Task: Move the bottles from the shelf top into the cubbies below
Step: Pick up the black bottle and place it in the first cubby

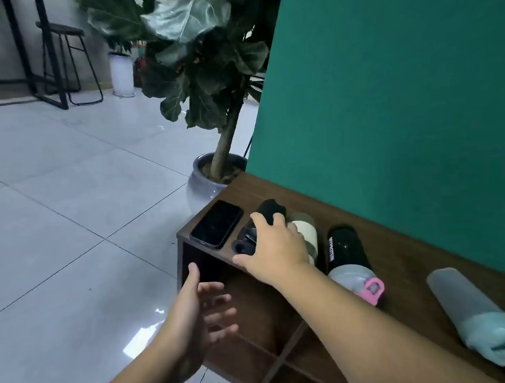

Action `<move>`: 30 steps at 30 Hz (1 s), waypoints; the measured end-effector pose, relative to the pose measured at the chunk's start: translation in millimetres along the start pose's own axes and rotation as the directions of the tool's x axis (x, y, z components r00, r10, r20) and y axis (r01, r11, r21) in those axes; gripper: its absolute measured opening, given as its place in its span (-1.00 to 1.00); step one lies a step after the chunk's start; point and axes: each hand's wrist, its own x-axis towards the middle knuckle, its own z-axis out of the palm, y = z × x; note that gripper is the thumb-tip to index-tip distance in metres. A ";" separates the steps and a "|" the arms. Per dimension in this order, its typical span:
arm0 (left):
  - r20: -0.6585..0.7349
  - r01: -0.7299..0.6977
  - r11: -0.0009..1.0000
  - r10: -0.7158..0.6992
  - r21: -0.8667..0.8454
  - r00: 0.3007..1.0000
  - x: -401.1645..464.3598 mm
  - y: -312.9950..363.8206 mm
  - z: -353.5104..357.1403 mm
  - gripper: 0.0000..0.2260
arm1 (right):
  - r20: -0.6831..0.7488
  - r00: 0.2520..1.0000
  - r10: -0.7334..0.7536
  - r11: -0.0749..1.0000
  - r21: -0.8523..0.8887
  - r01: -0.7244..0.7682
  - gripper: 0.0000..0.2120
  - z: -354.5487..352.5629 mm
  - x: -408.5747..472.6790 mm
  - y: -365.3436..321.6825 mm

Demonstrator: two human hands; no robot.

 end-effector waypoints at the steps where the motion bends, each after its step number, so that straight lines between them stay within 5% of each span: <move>1: 0.017 0.013 1.000 -0.012 -0.008 1.000 4.1 -4.4 -5.5 -0.30 | -0.001 1.000 -0.021 0.998 -0.066 0.021 -0.16 8.1 3.1 -5.0; 3: 0.074 -0.010 1.000 0.011 -0.013 0.997 15.0 -15.7 -17.9 -0.30 | -0.050 0.998 -0.035 0.980 -0.198 0.024 -0.16 26.3 6.5 -13.9; 8: 0.152 -0.034 0.999 0.039 -0.035 0.988 18.5 -16.8 -14.7 -0.29 | -0.133 0.991 0.002 0.978 -0.207 -0.030 -0.33 42.1 5.7 -25.8; 12: 0.193 -0.069 0.994 0.084 -0.085 0.978 5.4 -8.6 -6.4 -0.33 | -0.211 0.977 0.019 0.995 -0.088 -0.039 -0.47 25.6 -19.1 -32.0; 17: 0.254 -0.100 0.972 0.154 -0.211 0.955 -29.2 6.5 0.5 -0.34 | -0.295 0.951 -0.088 0.978 0.155 0.139 -0.49 -39.7 -91.8 -27.0; 23: 0.280 -0.081 0.968 0.149 -0.240 0.948 -59.9 -11.4 -15.4 -0.50 | -0.141 0.972 -0.189 0.905 0.358 0.228 -0.46 -58.6 -153.4 -25.7; 30: 0.126 0.092 0.950 -0.057 -0.297 0.990 -3.3 -75.9 -77.5 -0.57 | -0.037 0.998 -0.049 0.904 0.423 0.060 -0.17 61.6 -160.4 -41.9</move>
